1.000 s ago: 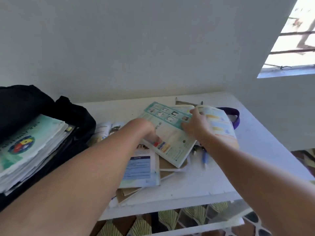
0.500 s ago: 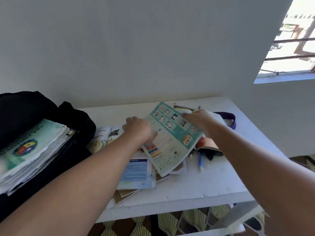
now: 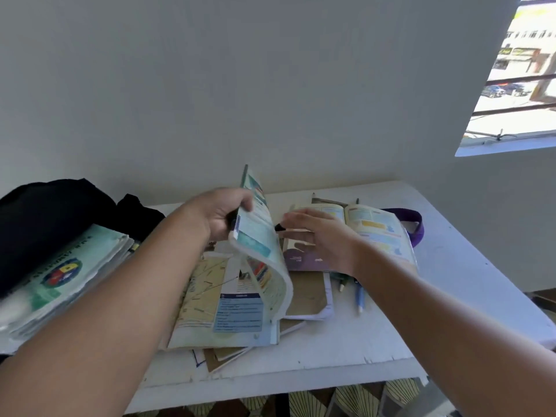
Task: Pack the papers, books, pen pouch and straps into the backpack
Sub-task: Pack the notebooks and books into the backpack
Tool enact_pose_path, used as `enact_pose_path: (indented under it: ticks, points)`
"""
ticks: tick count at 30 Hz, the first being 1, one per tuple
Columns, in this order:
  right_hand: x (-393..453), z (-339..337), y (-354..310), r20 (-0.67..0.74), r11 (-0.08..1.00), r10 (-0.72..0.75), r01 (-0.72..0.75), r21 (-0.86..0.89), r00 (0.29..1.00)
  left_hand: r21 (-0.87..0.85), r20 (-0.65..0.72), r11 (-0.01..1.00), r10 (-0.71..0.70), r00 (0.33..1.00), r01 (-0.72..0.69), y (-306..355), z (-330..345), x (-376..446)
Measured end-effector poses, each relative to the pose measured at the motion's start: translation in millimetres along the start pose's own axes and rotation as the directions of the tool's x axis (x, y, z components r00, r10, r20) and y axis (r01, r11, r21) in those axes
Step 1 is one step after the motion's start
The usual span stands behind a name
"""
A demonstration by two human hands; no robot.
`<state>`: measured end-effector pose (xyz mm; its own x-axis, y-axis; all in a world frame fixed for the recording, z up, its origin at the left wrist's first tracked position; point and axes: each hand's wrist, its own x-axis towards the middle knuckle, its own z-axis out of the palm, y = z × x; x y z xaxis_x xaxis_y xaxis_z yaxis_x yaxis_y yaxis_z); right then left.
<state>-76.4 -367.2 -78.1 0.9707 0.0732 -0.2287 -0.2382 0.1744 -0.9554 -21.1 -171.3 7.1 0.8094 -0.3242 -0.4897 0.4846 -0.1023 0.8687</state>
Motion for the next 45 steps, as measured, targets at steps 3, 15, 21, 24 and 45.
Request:
enact_pose_path:
  ticks: [3, 15, 21, 24, 45]
  points:
    - [7.3, 4.6, 5.6, -0.068, 0.993, 0.115, -0.118, -0.032, 0.991, -0.104, -0.012, 0.993, 0.062, 0.998, -0.063, 9.3, -34.6, -22.1]
    - [8.1, -23.4, 9.0, -0.466, 0.915, -0.068, -0.131, -0.383, 0.882, 0.433, -0.134, 0.897, 0.16, 0.978, -0.088, -82.7, -17.8, 39.7]
    - [5.9, -40.7, 17.1, -0.536, 0.761, -0.136, -0.258, -0.595, 0.833, 0.863, -0.108, 0.491, 0.417, 0.903, -0.123, -99.7, 2.1, 54.4]
    - [5.2, -29.4, 16.8, -0.569, 0.524, -0.258, -0.381, -0.761, 0.781, 0.937, -0.086, 0.337, 0.482, 0.872, -0.094, -104.7, -9.9, 54.1]
    - [8.4, 230.5, 92.2, 0.527, -0.03, -0.007, 0.526, -0.85, 0.85, 0.994, 0.088, -0.099, 0.605, 0.792, -0.035, -129.0, -213.6, -19.8]
